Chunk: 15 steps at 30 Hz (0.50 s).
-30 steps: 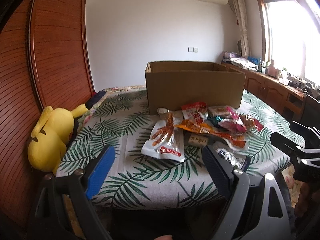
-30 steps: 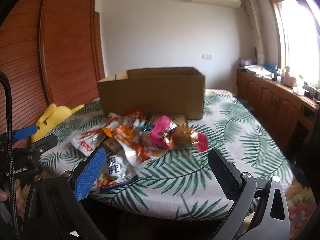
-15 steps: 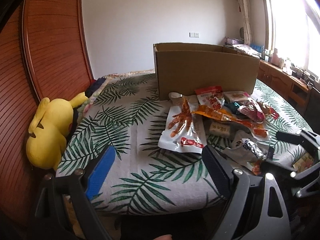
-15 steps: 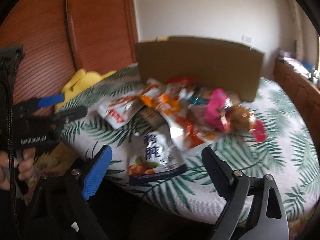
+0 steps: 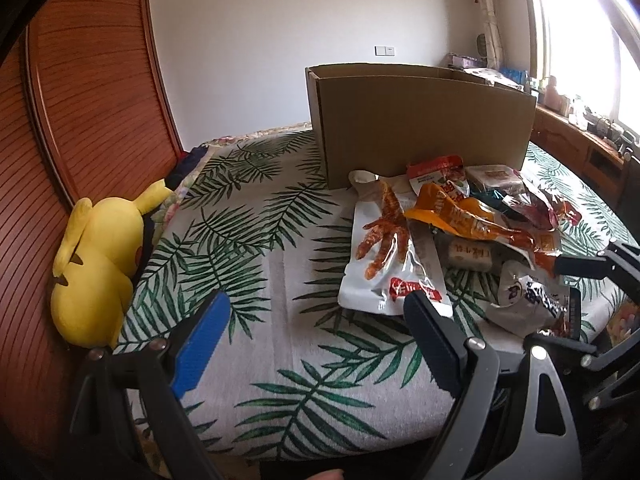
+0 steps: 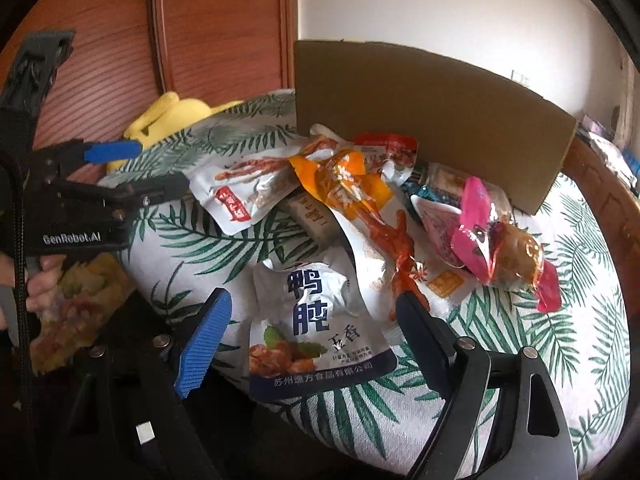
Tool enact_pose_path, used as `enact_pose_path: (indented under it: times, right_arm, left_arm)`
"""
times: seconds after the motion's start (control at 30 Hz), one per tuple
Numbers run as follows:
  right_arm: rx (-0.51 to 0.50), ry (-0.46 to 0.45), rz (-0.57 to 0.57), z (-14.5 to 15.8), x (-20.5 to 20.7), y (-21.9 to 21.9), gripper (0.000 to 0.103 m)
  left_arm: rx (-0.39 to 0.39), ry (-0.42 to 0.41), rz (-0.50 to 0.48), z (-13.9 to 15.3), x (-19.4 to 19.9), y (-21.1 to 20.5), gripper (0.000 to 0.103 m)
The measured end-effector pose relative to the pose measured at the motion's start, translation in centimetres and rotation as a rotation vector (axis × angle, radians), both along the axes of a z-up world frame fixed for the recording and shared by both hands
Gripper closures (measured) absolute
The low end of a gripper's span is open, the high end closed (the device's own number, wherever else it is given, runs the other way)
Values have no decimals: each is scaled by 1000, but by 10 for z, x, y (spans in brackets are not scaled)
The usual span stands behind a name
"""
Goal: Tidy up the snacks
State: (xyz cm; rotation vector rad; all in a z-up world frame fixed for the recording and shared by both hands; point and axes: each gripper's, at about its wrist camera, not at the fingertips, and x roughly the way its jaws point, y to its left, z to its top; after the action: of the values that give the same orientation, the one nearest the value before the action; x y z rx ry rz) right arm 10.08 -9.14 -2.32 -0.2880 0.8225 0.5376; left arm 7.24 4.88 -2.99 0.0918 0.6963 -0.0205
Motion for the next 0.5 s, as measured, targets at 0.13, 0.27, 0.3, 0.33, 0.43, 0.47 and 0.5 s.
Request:
enact_pose_path:
  times: [0.13,0.27,0.3,0.33,0.43,0.47,0.5]
  right_arm:
    - [-47,13,15,-7,3,2,17]
    - [-42,27,24,-9,7,3,17]
    - [-33,38,27,-10,9,2,17]
    - [-33,40,29,-10,11,3,19]
    - [-30,47,36,-8,15,4,35]
    - [-28,48,40,-6,15,2,44]
    - [-27,52,47,-5,15,2,44]
  left_arm:
    - [-7,3,-4,2,7,2,14]
    - [-28,16,-21,4,16,4,14]
    - [-44,26,-33,4,19,4,14]
    - [-61,37,-47,5,23,4,14]
    - [-106,80,-85,6,38,4,14]
    - [-108,94,-97,5,43,3,14]
    - [-99,102,-101,5,48,1,14]
